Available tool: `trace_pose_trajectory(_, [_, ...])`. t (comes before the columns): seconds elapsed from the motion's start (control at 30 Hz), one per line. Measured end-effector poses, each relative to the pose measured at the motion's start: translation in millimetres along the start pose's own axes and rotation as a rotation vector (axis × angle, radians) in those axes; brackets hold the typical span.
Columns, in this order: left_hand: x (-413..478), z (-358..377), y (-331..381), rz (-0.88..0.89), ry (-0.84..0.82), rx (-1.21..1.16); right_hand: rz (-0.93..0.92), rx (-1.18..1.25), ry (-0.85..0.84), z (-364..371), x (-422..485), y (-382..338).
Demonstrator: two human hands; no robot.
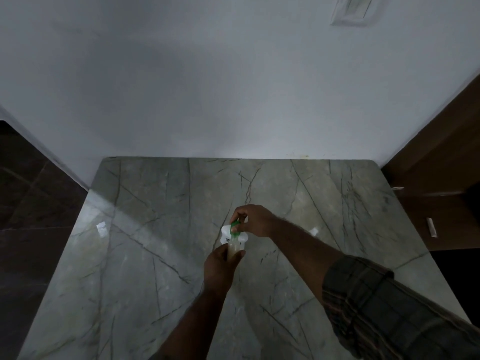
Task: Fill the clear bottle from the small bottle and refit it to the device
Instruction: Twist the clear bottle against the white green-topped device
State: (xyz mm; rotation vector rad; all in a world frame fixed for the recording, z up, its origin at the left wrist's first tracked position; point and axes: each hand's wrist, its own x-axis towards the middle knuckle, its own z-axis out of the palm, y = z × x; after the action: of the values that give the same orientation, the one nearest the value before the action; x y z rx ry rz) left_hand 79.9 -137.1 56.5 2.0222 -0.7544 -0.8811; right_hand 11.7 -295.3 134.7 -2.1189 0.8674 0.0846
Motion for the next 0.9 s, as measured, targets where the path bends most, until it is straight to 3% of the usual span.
trace_pose_trajectory(0.9, [-2,-3,6,0.028,-0.001,0.021,-0.011,0.033,-0.013,1,0,5])
